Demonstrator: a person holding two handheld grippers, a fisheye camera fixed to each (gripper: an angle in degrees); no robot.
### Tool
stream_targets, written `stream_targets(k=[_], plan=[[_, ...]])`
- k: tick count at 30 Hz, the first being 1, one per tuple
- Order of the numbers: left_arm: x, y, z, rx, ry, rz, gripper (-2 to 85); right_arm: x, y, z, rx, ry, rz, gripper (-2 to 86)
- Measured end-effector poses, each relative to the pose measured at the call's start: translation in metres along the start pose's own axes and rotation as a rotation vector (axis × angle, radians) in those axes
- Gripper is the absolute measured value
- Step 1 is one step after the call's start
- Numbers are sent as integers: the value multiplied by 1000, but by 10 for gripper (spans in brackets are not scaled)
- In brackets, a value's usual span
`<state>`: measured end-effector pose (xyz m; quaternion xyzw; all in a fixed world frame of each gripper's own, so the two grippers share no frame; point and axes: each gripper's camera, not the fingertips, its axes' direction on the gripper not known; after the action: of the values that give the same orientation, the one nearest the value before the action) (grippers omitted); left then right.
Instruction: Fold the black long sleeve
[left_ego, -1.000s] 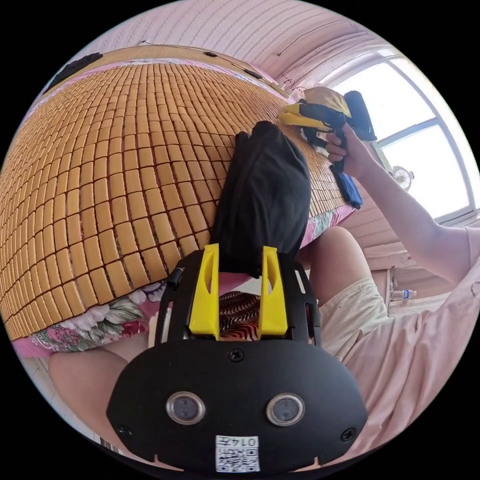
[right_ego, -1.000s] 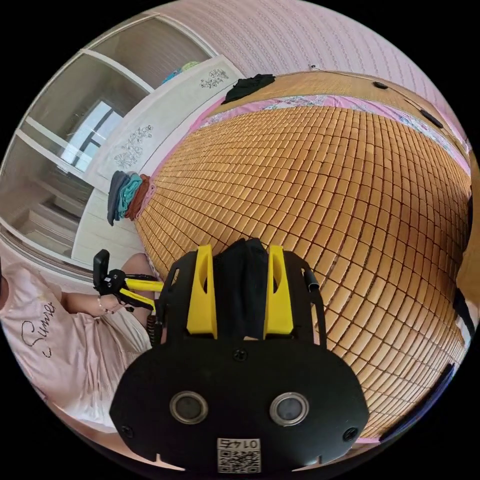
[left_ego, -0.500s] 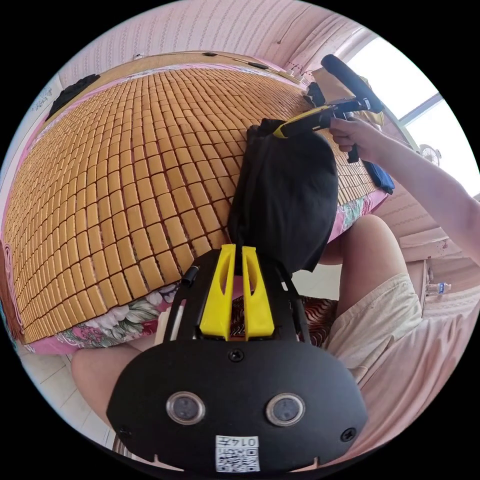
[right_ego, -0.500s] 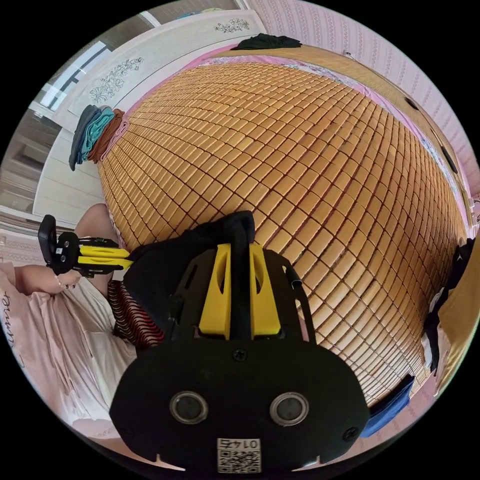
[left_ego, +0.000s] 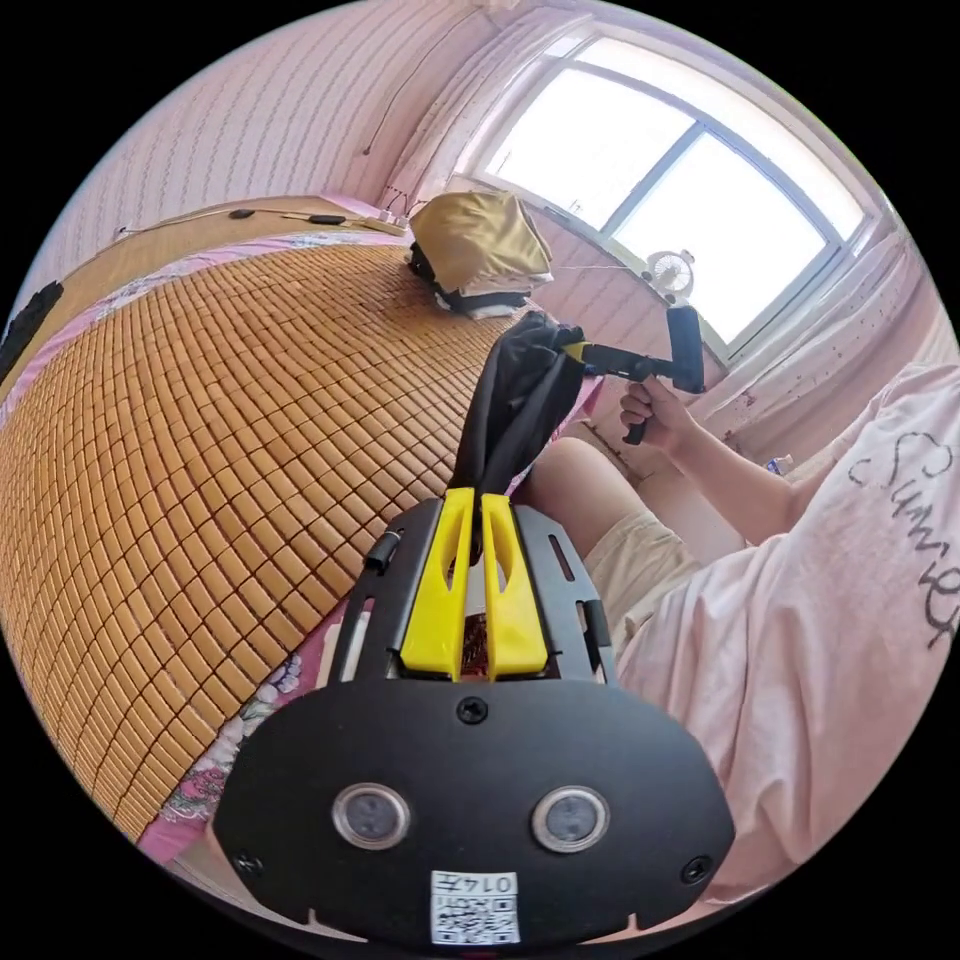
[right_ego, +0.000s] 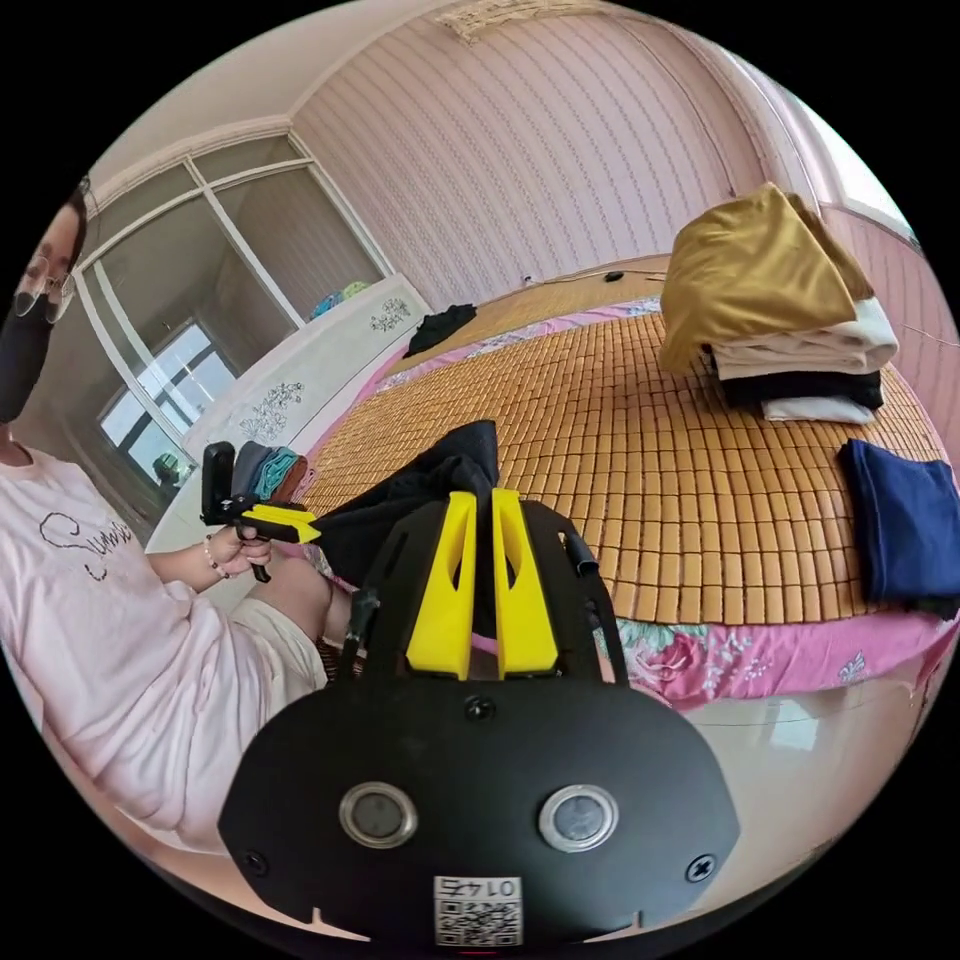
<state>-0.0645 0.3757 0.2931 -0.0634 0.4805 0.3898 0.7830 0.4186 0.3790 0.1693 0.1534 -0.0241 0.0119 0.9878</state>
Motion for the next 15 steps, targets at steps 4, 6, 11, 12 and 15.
stream_targets(k=[4, 6, 11, 12, 15], plan=[[41, -83, 29, -4, 53, 147, -10, 35, 30, -56, 126, 59, 88, 17], [70, -137, 54, -25, 103, 243, -10, 58, 51, -86, 198, 98, 146, 16], [134, -229, 104, -103, 150, 451, -10, 97, 89, -134, 312, 177, 262, 17], [148, -253, 116, -110, 166, 491, -10, 104, 90, -147, 328, 213, 271, 17], [178, -318, 145, -90, 197, 577, -9, 126, 68, -185, 351, 310, 257, 21]])
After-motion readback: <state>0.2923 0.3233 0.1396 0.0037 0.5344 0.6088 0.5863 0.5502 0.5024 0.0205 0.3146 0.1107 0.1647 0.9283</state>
